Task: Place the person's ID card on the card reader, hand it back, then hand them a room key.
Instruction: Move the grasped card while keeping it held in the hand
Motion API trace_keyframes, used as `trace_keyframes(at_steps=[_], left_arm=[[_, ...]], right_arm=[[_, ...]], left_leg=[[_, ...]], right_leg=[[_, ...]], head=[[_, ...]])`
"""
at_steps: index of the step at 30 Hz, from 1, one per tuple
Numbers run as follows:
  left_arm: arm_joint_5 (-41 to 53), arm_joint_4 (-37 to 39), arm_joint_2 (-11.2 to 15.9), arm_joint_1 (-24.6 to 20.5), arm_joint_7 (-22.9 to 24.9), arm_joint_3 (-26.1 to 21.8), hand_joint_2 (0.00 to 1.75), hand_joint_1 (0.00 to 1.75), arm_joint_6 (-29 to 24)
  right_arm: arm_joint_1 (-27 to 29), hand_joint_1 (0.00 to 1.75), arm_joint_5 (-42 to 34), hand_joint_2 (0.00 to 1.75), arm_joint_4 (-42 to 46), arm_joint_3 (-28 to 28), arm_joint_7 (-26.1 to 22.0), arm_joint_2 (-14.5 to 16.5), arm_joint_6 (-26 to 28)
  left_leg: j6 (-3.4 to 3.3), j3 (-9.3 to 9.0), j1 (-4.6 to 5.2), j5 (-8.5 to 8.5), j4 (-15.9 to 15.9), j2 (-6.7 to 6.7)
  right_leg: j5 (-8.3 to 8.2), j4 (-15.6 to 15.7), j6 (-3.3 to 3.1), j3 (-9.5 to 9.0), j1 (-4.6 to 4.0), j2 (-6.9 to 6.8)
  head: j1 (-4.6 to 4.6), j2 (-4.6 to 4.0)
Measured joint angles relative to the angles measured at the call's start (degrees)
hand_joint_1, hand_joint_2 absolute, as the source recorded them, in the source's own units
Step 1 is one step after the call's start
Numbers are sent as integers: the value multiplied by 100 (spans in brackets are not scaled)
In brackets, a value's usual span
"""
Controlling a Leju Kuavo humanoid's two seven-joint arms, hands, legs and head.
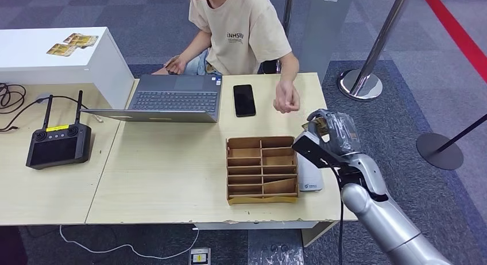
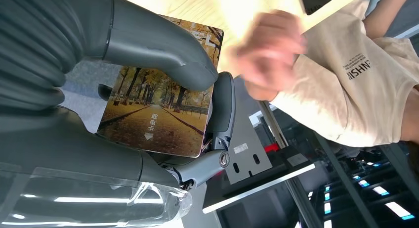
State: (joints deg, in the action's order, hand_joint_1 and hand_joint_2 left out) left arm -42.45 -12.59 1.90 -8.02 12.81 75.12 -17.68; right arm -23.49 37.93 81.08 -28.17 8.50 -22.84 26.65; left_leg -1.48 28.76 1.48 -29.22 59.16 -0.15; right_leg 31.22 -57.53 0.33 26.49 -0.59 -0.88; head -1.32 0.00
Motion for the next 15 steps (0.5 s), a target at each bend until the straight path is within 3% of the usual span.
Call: trace_keyframes(at_steps=[15], left_arm=[[-3,0,-8,-1,32,0,175,0,-34]], right_arm=[[433,175,-1891,175,1062,-5,-902,252,-157]], left_leg=[[0,0,-1,0,-1,0]], right_leg=[[0,0,0,-1,-1,0]], head=[[0,0]])
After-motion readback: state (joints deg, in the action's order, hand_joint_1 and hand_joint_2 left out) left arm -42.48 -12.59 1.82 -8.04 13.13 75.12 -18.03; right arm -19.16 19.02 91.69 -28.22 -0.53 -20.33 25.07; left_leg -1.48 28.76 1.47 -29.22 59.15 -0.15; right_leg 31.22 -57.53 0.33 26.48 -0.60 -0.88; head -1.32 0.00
